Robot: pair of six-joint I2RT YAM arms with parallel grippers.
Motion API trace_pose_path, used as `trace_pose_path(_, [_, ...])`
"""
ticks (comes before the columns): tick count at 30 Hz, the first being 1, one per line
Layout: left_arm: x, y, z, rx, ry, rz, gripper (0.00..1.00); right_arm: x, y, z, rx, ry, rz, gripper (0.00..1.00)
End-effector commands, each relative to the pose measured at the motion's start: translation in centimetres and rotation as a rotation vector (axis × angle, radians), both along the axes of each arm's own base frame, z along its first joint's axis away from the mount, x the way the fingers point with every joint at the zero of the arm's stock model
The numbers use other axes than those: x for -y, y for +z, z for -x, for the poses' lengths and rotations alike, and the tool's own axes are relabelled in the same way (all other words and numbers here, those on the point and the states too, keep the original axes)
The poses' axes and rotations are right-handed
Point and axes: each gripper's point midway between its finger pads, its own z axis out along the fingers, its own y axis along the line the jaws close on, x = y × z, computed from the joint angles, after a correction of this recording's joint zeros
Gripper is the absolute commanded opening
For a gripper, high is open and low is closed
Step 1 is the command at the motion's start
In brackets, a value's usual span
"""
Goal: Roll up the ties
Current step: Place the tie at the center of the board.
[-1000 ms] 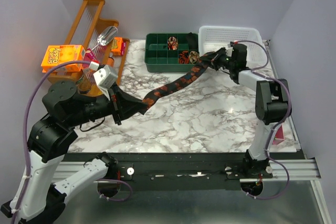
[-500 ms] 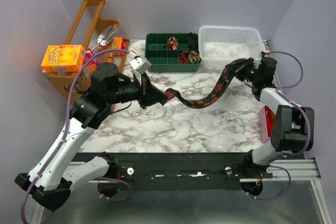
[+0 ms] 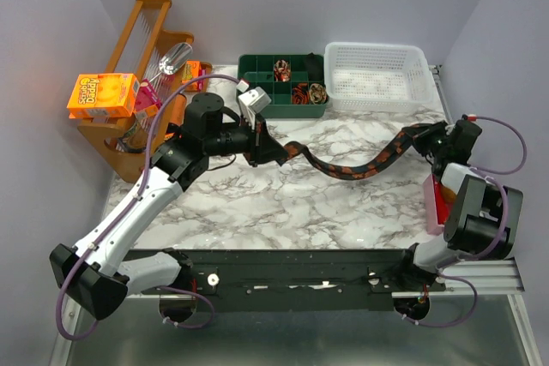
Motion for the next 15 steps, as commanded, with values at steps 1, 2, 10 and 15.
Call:
trace_pose_path(1, [-1.0, -2.2, -0.3, -0.004, 0.027, -0.039, 0.0, 0.2, -1.8, -0.5, -0.014, 0.009, -0.01, 0.09])
trace_pose_path(2, [-1.3, -2.6, -0.2, -0.018, 0.034, -0.043, 0.0, 0.1, -2.2, -0.5, -0.027, 0.015, -0.02, 0.11])
trace_pose_path(10, [-4.7, -8.7, 1.4, -0.117, 0.125, -0.194, 0.0, -0.2, -6.2, 0.0, -0.154, 0.039, -0.06, 0.63])
trace_pose_path(15, [-5.9, -9.6, 1.3, -0.118, 0.191, -0.223, 0.0, 0.8, -5.9, -0.2, -0.195, 0.014, -0.023, 0.82])
